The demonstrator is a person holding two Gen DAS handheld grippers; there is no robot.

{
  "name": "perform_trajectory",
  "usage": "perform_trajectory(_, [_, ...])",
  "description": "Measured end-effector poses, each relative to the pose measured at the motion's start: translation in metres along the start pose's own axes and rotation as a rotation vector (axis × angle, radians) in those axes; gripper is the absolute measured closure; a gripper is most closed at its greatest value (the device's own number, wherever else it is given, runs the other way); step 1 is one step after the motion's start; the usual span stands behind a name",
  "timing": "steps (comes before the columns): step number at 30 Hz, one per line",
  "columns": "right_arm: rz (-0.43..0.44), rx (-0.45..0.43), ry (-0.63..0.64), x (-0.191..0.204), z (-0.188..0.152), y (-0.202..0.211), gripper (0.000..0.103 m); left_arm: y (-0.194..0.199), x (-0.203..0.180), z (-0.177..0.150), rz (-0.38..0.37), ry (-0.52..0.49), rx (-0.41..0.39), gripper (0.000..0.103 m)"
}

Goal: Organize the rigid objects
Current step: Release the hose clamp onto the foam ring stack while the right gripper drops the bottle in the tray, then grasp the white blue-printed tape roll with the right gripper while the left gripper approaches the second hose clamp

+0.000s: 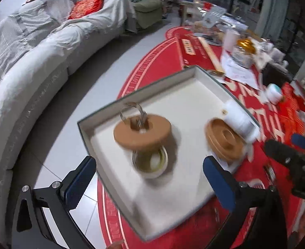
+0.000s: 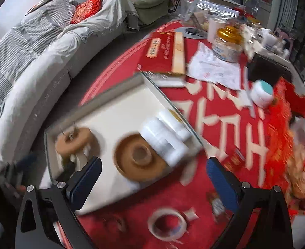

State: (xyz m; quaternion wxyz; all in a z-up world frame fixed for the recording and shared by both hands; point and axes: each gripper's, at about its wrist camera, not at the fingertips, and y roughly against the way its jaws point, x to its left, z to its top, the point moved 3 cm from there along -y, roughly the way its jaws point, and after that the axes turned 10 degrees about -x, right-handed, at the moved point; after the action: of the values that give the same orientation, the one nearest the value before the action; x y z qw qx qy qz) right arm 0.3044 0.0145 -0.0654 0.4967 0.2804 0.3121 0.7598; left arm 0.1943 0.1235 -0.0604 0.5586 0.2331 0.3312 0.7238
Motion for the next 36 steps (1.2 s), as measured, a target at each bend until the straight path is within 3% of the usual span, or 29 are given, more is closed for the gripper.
perform_trajectory(3, [-0.035, 0.018, -0.016, -0.021, -0.036, 0.011, 0.002, 0.017, -0.004, -0.02, -0.022, 0.006, 0.0, 0.0])
perform_trajectory(8, [-0.01, 0.127, -0.123, -0.041, -0.092, 0.006, 0.002, 0.04, -0.021, -0.062, -0.012, -0.032, 0.029, 0.0])
perform_trajectory(16, [-0.026, 0.158, -0.02, -0.016, -0.095, -0.017, 0.002, 0.041, -0.025, -0.104, -0.01, -0.03, 0.123, 0.0])
perform_trajectory(17, [-0.03, 0.169, 0.001, -0.01, -0.096, -0.024, 0.005, 0.039, -0.025, -0.105, -0.008, -0.026, 0.13, 0.0])
perform_trajectory(19, [-0.032, 0.225, 0.028, -0.003, -0.1, -0.041, 0.029, 0.038, -0.027, -0.107, -0.01, -0.024, 0.138, 0.0])
perform_trajectory(21, [-0.071, 0.206, 0.068, 0.003, -0.103, -0.039, 0.049, 0.037, -0.03, -0.107, -0.013, -0.027, 0.145, 0.0])
perform_trajectory(25, [-0.063, 0.21, 0.085, -0.002, -0.121, -0.021, 0.049, 0.032, -0.046, -0.108, -0.044, -0.038, 0.161, 0.0])
perform_trajectory(31, [-0.127, 0.217, -0.019, -0.058, -0.173, 0.025, 0.049, 0.01, -0.089, -0.101, -0.066, -0.073, 0.178, 0.0])
perform_trajectory(36, [-0.159, 0.2, -0.063, -0.081, -0.197, 0.047, 0.049, -0.023, -0.11, -0.099, -0.019, -0.127, 0.217, 0.0])
